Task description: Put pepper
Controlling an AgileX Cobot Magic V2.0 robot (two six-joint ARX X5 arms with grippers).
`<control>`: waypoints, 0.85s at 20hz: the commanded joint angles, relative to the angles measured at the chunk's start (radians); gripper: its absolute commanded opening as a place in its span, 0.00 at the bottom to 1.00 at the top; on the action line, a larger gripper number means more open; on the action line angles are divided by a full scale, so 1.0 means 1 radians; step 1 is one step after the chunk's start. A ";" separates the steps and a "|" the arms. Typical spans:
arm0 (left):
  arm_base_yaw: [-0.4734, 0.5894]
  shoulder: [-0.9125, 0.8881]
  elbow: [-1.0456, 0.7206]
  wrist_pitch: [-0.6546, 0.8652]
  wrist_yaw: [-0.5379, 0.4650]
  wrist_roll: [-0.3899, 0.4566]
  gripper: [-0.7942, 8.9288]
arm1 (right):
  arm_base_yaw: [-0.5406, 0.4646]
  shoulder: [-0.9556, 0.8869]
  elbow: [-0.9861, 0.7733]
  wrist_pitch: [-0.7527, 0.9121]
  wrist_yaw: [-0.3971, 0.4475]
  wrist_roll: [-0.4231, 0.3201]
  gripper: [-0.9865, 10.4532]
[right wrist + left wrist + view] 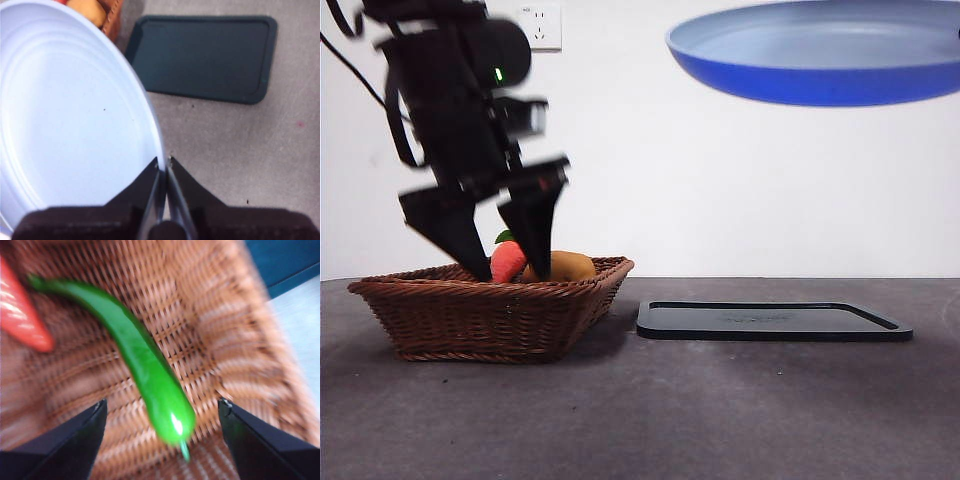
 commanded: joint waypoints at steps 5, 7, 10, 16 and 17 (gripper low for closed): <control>-0.016 0.096 0.018 0.077 -0.026 -0.038 0.48 | 0.003 -0.009 0.020 -0.005 -0.004 0.024 0.09; -0.017 0.112 0.018 0.084 -0.026 -0.038 0.48 | 0.003 -0.009 0.020 -0.005 -0.004 0.024 0.09; -0.018 0.131 0.018 0.077 -0.027 -0.043 0.48 | 0.003 -0.009 0.020 -0.005 -0.004 0.023 0.09; -0.022 0.131 0.018 0.082 -0.027 -0.045 0.27 | 0.003 -0.009 0.020 -0.004 -0.003 0.020 0.09; -0.022 0.131 0.018 0.081 -0.020 -0.045 0.25 | 0.003 -0.009 0.020 -0.004 -0.003 0.019 0.09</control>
